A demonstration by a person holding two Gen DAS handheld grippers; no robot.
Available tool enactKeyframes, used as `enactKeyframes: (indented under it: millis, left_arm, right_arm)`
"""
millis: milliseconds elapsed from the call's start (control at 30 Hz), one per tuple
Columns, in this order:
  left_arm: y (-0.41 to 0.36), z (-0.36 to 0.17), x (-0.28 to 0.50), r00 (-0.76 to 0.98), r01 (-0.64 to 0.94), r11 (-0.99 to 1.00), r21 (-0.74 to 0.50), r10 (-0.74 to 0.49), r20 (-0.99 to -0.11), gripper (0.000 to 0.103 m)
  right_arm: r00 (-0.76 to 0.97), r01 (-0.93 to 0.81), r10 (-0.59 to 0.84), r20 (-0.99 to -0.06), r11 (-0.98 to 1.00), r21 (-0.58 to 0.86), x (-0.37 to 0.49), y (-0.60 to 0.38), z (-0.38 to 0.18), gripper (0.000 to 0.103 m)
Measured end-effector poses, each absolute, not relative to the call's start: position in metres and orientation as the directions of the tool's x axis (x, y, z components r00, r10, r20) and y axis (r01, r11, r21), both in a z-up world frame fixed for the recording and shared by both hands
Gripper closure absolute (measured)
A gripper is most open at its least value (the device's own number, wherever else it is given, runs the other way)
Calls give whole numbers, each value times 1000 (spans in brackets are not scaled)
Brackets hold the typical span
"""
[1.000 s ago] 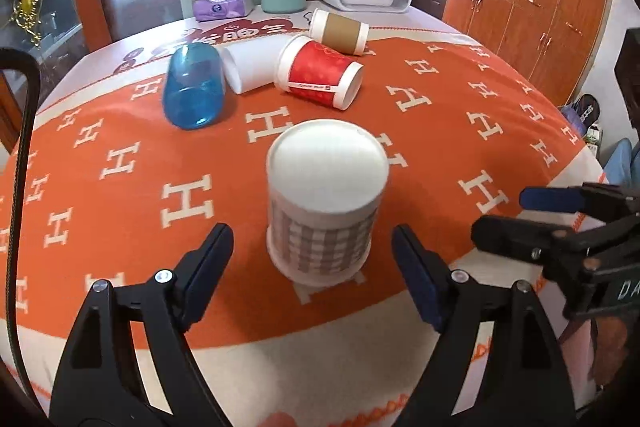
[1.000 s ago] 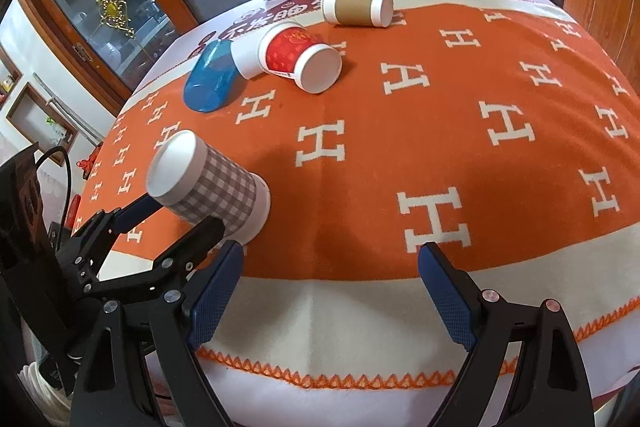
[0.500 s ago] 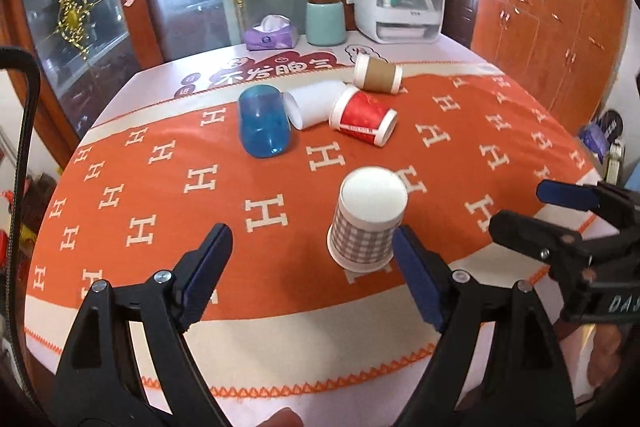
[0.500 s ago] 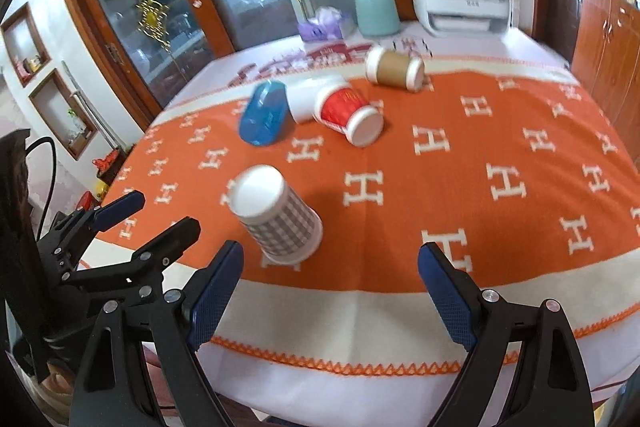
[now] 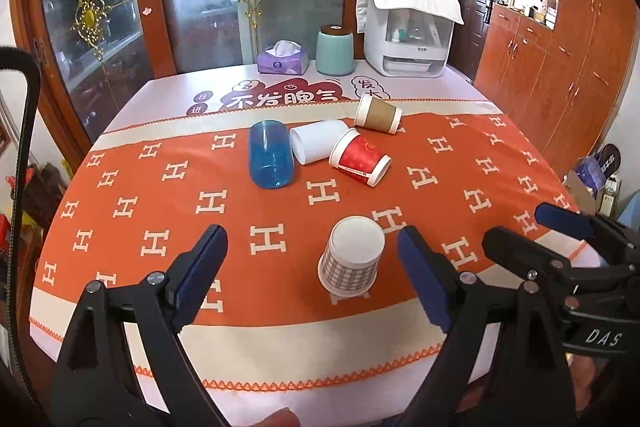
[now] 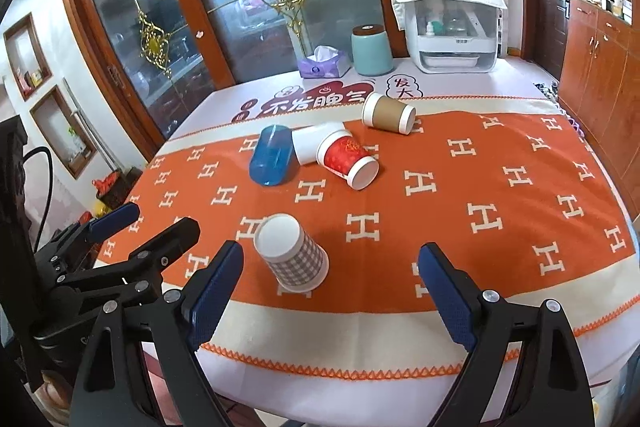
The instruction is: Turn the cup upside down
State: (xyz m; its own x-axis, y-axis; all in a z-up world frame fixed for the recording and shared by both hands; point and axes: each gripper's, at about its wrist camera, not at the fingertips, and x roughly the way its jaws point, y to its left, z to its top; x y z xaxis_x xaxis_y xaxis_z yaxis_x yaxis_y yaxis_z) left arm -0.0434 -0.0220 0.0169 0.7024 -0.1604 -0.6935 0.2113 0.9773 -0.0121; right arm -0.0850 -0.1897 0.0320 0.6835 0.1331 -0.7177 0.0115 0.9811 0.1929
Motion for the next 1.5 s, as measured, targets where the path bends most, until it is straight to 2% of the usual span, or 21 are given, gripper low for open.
enactKeyframes:
  millis: [300,700,1500]
  left_arm:
    - [-16,33,-26,691,143,988,-60,-144,-708,18]
    - [-17,33,-25,710,83,996,11,-52,-702,17]
    - [-18,25,-21,703,69,997,34,-25,-711,18]
  right_arm:
    - [727,2,101,-679,989,150,-82,-179,49,13]
    - [753,20,60,-656,993,113,-80,-173,55,13]
    - [732,23,77,-676,990,138,-73,-173,41,13]
